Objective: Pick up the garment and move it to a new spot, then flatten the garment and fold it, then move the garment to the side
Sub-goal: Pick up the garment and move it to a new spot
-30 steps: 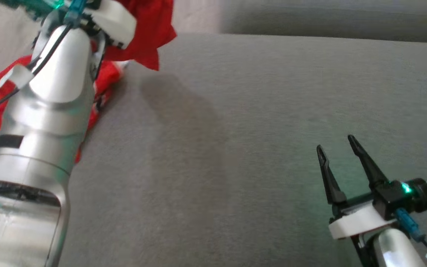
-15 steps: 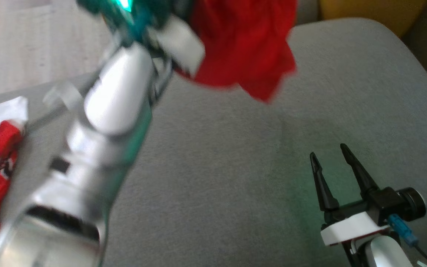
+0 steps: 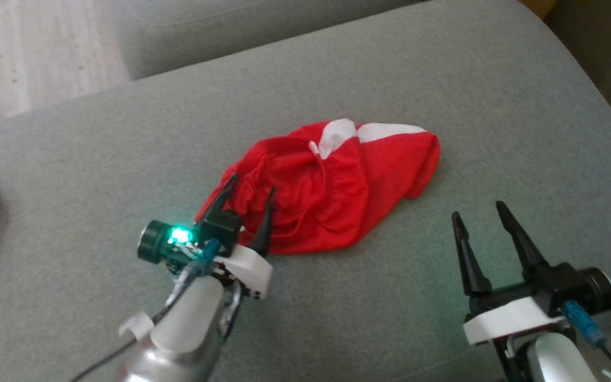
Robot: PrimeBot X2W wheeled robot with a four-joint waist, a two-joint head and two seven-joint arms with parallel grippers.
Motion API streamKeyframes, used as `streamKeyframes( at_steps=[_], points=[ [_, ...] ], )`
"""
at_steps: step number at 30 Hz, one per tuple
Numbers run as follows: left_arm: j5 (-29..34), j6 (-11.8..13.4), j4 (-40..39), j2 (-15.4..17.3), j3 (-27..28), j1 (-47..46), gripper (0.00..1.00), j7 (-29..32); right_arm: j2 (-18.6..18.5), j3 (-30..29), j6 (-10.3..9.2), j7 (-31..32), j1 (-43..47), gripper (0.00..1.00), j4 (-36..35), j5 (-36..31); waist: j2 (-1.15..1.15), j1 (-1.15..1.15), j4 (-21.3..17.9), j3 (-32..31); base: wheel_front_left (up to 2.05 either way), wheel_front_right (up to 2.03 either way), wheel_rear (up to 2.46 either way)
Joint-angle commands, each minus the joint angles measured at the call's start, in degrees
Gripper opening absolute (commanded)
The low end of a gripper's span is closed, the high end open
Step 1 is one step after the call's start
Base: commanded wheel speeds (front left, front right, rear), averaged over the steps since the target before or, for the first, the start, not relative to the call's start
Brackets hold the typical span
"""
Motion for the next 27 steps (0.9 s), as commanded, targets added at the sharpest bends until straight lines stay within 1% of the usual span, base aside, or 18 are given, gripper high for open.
streamKeyframes(
  at_steps=[1,4,7,13,15,20,27],
  points=[
    [-0.3,2.0,-6.0,1.0,2.0,1.0,1.0,-0.7,-0.1,0.4,0.26,-0.6,-0.1,1.0,-1.2,0.5,0.0,-0.01,2.0,-2.1,0.0,0.0,0.0],
    [0.5,5.4,-15.0,1.0,3.1,7.0,1.0,-0.7,-0.2,-0.2,0.26,-0.6,1.0,1.0,-1.0,0.8,0.0,-0.01,4.0,-4.5,0.0,0.0,0.0],
    [1.3,8.0,-22.8,1.0,5.1,13.1,1.0,-0.7,-0.3,-0.5,0.26,-0.6,1.8,1.0,-1.3,0.9,0.0,-0.01,6.0,-6.4,0.0,0.0,0.0],
    [3.7,10.3,-34.7,1.0,9.5,24.3,1.0,-0.7,-0.4,-1.0,0.26,-0.6,3.1,1.0,-1.9,1.0,0.0,-0.01,8.9,-9.7,0.0,0.0,0.0],
    [4.3,10.6,-37.8,1.0,10.9,27.6,1.0,-0.7,-0.4,-1.3,0.26,-0.6,3.7,1.0,-1.9,1.2,0.0,-0.01,9.5,-10.7,0.0,0.0,0.0],
    [5.6,10.3,-43.0,1.0,13.1,34.4,1.0,-0.7,-0.3,-2.6,0.26,-0.6,5.9,1.0,-2.0,1.8,0.0,-0.01,10.9,-12.5,0.0,0.0,0.0],
    [6.1,9.9,-44.6,1.0,15.5,38.9,1.0,-0.7,0.0,-2.8,0.26,-0.6,7.7,1.0,-2.2,2.1,0.0,-0.01,11.7,-13.6,0.0,0.0,0.0]
  ],
)
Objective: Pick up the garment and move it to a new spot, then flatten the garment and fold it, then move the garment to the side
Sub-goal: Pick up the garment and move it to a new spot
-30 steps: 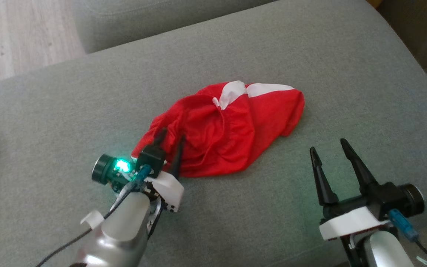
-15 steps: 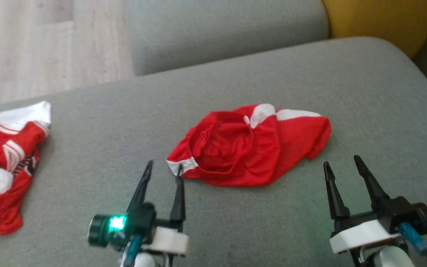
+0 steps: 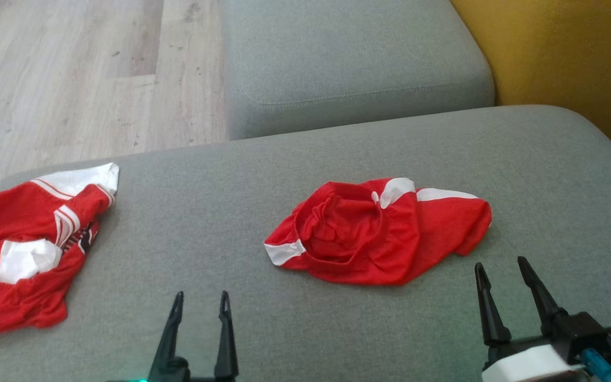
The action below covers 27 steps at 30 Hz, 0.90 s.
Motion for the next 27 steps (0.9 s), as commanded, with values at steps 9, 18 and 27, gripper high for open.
streamKeyframes(
  at_steps=[9,18,27],
  points=[
    [0.1,0.7,-3.5,-0.1,3.7,-0.7,1.0,-0.5,-0.1,1.9,0.26,-0.6,-0.8,1.0,-1.9,1.0,0.0,0.01,0.4,-0.8,0.0,0.0,0.0],
    [-0.1,0.9,-4.1,-0.1,3.8,0.6,1.0,-0.5,-0.1,2.4,0.26,-0.6,-0.8,1.0,-1.7,1.0,0.0,0.01,0.4,-1.0,0.0,0.0,0.0],
    [-0.4,1.2,-3.9,-0.1,3.5,1.0,1.0,-0.5,-0.1,2.3,0.26,-0.6,-0.1,1.0,-1.5,0.9,0.0,0.01,0.9,-1.7,0.0,0.0,0.0]
  ],
)
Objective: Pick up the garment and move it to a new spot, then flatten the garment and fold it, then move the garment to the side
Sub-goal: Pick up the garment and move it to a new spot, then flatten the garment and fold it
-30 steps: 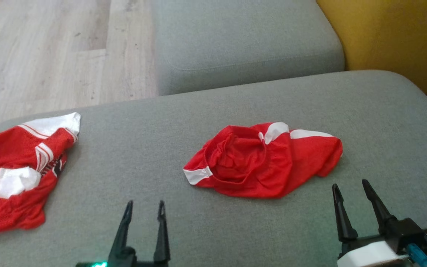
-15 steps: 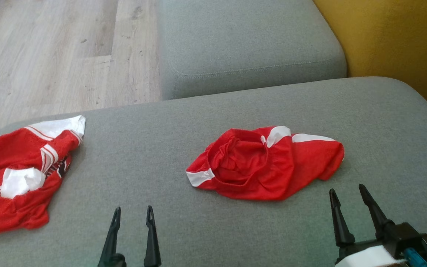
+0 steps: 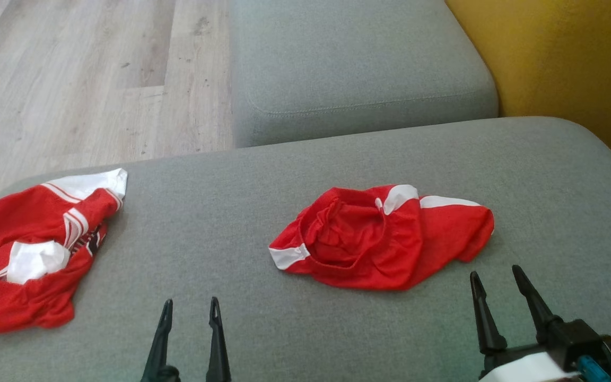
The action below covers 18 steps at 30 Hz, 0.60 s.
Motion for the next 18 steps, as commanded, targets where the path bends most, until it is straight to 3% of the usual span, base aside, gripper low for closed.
streamKeyframes(
  at_steps=[1,18],
  points=[
    [-0.3,0.6,-1.7,-0.1,1.6,-1.4,1.0,-0.5,-0.2,1.4,0.26,-0.6,-1.2,1.0,-1.7,0.2,0.0,0.0,0.1,-0.1,0.0,0.0,0.0],
    [-0.6,-0.5,-0.7,-0.1,-0.2,-2.1,1.0,-0.5,-0.2,1.9,0.26,-0.6,-1.1,1.0,-1.8,0.3,0.0,0.0,0.6,0.6,0.0,0.0,0.0]
  ],
)
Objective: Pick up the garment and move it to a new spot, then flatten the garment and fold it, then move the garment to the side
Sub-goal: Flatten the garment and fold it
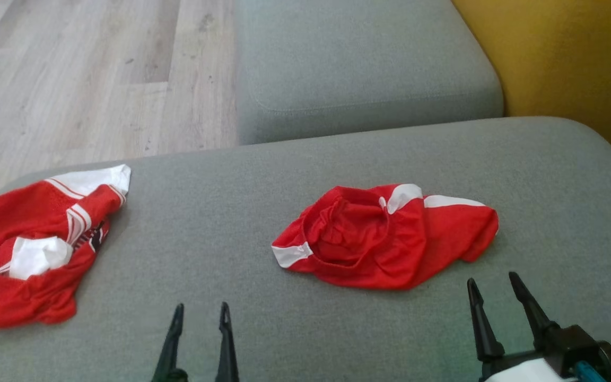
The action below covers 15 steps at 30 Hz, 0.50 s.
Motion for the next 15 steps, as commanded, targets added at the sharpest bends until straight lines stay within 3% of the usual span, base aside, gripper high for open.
streamKeyframes(
  at_steps=[1,9,15],
  points=[
    [-1.3,-0.4,-1.4,-0.1,0.8,-2.7,1.0,-0.5,-0.3,1.5,0.26,-0.6,-2.1,1.0,-1.9,0.2,0.0,0.0,-0.3,0.5,0.0,0.0,0.0],
    [-10.2,-5.2,4.0,-0.1,-8.8,-14.8,1.0,-0.5,-0.7,3.3,0.26,-0.6,-4.6,1.0,-2.3,0.4,0.0,0.0,-3.9,5.9,0.0,0.0,0.0],
    [-20.6,-5.5,8.7,-0.1,-17.5,-30.3,1.0,2.3,-1.5,4.7,0.26,-0.6,-8.0,1.0,-2.9,0.9,0.0,0.0,-7.9,12.7,0.0,0.0,0.0]
  ],
)
